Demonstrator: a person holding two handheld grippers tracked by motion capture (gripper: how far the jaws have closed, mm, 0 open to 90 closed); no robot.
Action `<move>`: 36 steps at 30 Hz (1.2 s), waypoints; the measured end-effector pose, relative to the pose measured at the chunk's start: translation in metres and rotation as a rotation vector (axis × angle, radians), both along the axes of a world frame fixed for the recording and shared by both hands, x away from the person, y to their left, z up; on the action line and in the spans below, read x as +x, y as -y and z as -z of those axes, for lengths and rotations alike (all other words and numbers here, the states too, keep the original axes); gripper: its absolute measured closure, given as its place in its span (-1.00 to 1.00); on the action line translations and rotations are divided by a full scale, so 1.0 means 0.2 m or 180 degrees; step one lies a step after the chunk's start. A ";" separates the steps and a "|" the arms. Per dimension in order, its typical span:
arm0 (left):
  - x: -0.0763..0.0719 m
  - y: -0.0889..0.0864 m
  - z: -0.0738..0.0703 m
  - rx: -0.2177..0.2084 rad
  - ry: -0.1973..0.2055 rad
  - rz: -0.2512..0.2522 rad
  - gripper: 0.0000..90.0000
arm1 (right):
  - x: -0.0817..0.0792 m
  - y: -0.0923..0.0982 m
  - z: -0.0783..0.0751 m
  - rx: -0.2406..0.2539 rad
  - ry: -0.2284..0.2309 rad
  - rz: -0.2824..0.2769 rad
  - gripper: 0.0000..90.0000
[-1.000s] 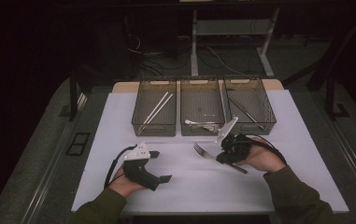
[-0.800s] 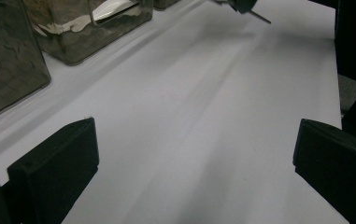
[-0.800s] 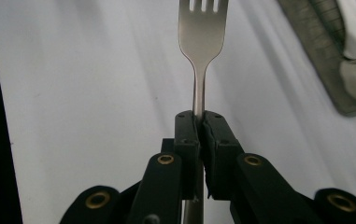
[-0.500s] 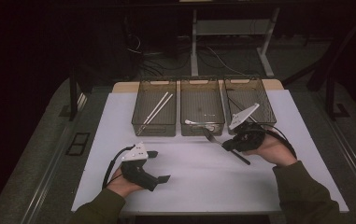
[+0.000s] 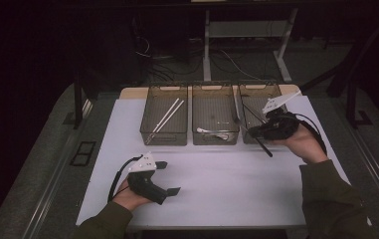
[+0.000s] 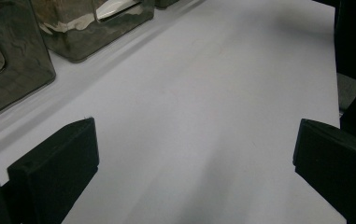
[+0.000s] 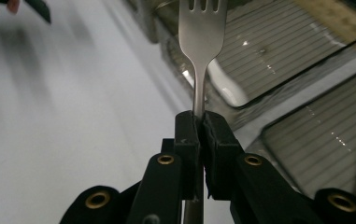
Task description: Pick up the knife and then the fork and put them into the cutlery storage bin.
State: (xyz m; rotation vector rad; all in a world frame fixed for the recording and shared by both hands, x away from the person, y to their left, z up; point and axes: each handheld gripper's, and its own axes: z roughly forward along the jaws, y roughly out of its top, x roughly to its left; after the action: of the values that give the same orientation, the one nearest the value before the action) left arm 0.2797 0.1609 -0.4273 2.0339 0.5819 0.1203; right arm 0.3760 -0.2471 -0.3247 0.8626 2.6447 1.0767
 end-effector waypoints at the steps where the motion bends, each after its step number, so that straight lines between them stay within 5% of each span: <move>1: 0.00 0.00 0.00 -0.0005 -0.0002 -0.0001 -1.00 | 0.02 0.01 -0.01 0.0000 0.0013 0.0044 0.88; 16: 0.00 0.00 0.00 0.0000 0.0005 0.0006 -1.00 | 0.29 0.19 -0.11 0.0090 0.0268 0.0792 0.88; 24: 0.00 0.01 0.00 0.0006 0.0008 0.0017 -1.00 | 0.44 0.26 0.04 0.0057 0.0237 0.1137 0.88; 36: 0.00 0.01 0.00 0.0004 0.0006 0.0022 -1.00 | 0.49 0.34 0.28 -0.0246 -0.0031 0.1362 0.87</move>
State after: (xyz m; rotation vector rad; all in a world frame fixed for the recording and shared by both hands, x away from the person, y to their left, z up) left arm 0.2793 0.1594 -0.4269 2.0366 0.5739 0.1187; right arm 0.4732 -0.3156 -0.3806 1.3361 2.3308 0.8545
